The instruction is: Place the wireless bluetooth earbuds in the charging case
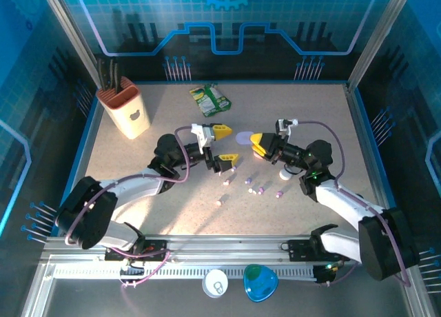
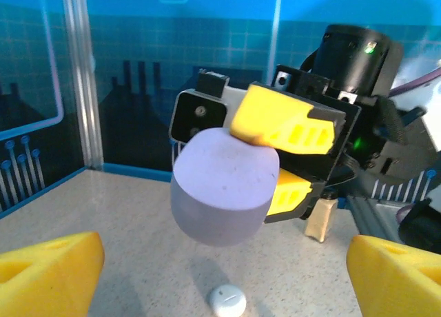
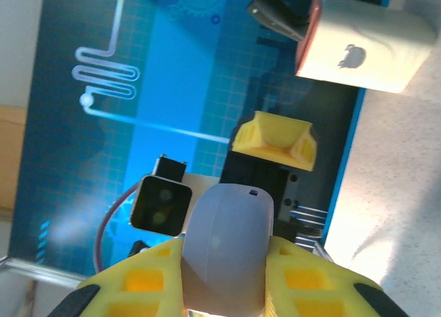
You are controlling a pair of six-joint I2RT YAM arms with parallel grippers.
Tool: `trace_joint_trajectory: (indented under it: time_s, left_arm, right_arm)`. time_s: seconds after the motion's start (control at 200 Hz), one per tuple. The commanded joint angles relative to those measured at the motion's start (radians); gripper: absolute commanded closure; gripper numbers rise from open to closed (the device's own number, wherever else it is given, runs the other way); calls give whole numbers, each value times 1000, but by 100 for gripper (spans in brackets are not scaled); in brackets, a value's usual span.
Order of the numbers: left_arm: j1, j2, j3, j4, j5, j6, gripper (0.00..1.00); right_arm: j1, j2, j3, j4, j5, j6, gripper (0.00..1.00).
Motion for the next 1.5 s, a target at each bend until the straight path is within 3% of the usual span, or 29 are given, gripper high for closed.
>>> trace_joint_trajectory:
  time_s: [0.0,0.125,0.455,1.181,1.496]
  left_arm:
    - [-4,48,28,204,79,-49,12]
    - [-5,111,41,325,108,-55,14]
    - [-19,176,113,325,150,-58,19]
    - [-46,246,199,326,189,-71,46]
    - [-46,249,191,326,198,-58,49]
  right_arm:
    - [-9,32,-15,261,-33,148,81]
    - [-10,39,-26,253,-37,161,83]
    - [-9,7,-29,204,-47,147,83]
    - [-3,4,-51,238,-25,145,86]
    - [-3,1,-50,232,-25,141,86]
